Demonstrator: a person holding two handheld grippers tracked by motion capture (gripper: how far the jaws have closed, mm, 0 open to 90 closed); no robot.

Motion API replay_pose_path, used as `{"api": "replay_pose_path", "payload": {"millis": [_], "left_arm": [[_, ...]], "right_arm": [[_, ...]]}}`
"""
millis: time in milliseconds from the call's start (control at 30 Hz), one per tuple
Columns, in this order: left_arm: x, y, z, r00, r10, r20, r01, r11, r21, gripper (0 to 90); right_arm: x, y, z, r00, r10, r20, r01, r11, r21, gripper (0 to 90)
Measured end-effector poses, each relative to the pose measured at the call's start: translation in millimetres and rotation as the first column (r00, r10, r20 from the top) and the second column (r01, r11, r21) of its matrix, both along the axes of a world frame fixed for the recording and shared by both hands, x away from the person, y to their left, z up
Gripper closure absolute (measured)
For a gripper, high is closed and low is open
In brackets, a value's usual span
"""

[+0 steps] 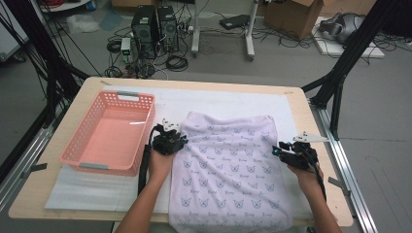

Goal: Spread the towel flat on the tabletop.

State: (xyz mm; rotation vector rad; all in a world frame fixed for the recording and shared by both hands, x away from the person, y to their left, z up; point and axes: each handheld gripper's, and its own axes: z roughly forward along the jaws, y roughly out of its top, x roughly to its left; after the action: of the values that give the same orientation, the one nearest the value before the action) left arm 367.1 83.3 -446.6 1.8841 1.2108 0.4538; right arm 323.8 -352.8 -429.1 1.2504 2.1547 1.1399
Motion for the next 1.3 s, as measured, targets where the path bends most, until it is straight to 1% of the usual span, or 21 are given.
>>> {"api": "replay_pose_path", "payload": {"millis": [67,133,167,200,267,300,333,367,400,433,500,567,600,667,733,767,900,1067,1133,1233,1300], "left_arm": [[-5.1,0.6,2.7,0.9996,-0.022,-0.014,0.022,0.9997,-0.012,48.5],[-11.6,0.8,4.3,0.9993,-0.037,0.008,0.037,0.9992,-0.014,47.1],[-17.3,1.4,5.3,0.9989,-0.046,0.010,0.046,0.9988,-0.019,46.2],[-20.8,2.3,5.3,0.9984,-0.056,0.004,0.056,0.9983,-0.019,45.3],[-27.8,3.7,4.7,0.9973,-0.072,-0.007,0.072,0.9973,-0.013,43.5],[-31.4,4.8,4.0,0.9967,-0.081,-0.006,0.081,0.9966,-0.013,43.5],[-35.0,5.8,3.1,0.9964,-0.085,-0.009,0.085,0.9962,-0.020,43.7],[-38.8,6.8,2.3,0.9960,-0.087,-0.021,0.086,0.9958,-0.032,43.6],[-43.2,8.0,1.5,0.9957,-0.089,-0.025,0.087,0.9950,-0.048,43.5],[-48.2,8.7,0.4,0.9953,-0.095,-0.022,0.093,0.9935,-0.066,43.5],[-58.3,9.9,-2.0,0.9938,-0.110,-0.019,0.109,0.9922,-0.061,43.5],[-68.1,13.3,-4.9,0.9928,-0.120,-0.009,0.119,0.9911,-0.059,43.4],[-72.0,16.1,-5.2,0.9929,-0.118,-0.013,0.117,0.9907,-0.069,43.3],[-78.3,20.3,-5.7,0.9923,-0.120,-0.030,0.117,0.9889,-0.092,43.4],[-84.1,22.8,-5.9,0.9915,-0.126,-0.035,0.122,0.9882,-0.093,43.8],[-87.5,23.7,-5.9,0.9919,-0.122,-0.036,0.118,0.9881,-0.098,43.8],[-103.4,28.9,-6.6,0.9925,-0.115,-0.042,0.109,0.9868,-0.119,44.3],[-122.2,30.2,-8.1,0.9928,-0.113,-0.040,0.107,0.9850,-0.136,45.2],[-127.3,29.0,-8.1,0.9921,-0.118,-0.041,0.111,0.9838,-0.140,46.7],[-137.6,24.6,-8.5,0.9885,-0.147,-0.035,0.142,0.9821,-0.125,52.1],[-143.7,22.3,-10.2,0.9883,-0.152,-0.009,0.151,0.9839,-0.096,58.9]], "right_arm": [[-7.6,1.7,-3.4,0.9999,0.013,-0.008,-0.013,1.000,-0.015,58.7],[-11.1,2.2,-8.2,0.9997,0.012,-0.023,-0.013,0.999,-0.037,57.8],[-11.9,2.1,-10.6,0.9995,0.010,-0.030,-0.012,0.999,-0.041,57.9],[-12.6,1.9,-15.3,0.9985,0.010,-0.054,-0.013,0.999,-0.044,58.8],[-12.5,2.2,-19.8,0.9978,0.006,-0.066,-0.011,0.998,-0.068,67.9],[-12.0,1.9,-18.5,0.9972,0.007,-0.075,-0.012,0.998,-0.065,86.4],[-11.5,3.7,-16.9,0.9979,0.009,-0.064,-0.016,0.994,-0.105,86.9],[-10.8,6.1,-16.0,0.9992,-0.007,-0.039,0.001,0.988,-0.155,87.5],[-9.6,6.3,-16.3,0.9993,-0.034,-0.013,0.031,0.982,-0.187,87.6],[-7.7,4.5,-17.5,0.9981,-0.061,-0.007,0.059,0.982,-0.180,87.6],[-6.4,-0.4,-19.2,0.9957,-0.089,-0.024,0.086,0.989,-0.118,86.1],[-9.9,-1.0,-18.6,0.9945,-0.105,-0.009,0.103,0.986,-0.129,73.3],[-12.4,-2.3,-18.1,0.9942,-0.107,-0.010,0.105,0.987,-0.118,69.6],[-18.7,-7.4,-16.6,0.9948,-0.101,-0.010,0.100,0.992,-0.071,61.6],[-25.5,-12.1,-15.7,0.9961,-0.086,-0.020,0.086,0.996,-0.031,57.8],[-29.0,-13.6,-15.9,0.9968,-0.075,-0.027,0.074,0.997,-0.023,56.8],[-48.5,-17.2,-17.3,0.9975,-0.060,-0.037,0.060,0.998,-0.019,54.1],[-76.9,-18.8,-15.2,0.9990,-0.031,-0.031,0.031,0.999,-0.014,53.6],[-86.4,-18.3,-16.3,0.9989,-0.015,-0.044,0.014,1.000,-0.014,53.5],[-97.2,-15.7,-20.8,0.9978,0.005,-0.066,-0.007,1.000,-0.031,54.1],[-101.4,-15.7,-21.9,0.9984,0.002,-0.056,-0.004,0.999,-0.034,56.4]]}}
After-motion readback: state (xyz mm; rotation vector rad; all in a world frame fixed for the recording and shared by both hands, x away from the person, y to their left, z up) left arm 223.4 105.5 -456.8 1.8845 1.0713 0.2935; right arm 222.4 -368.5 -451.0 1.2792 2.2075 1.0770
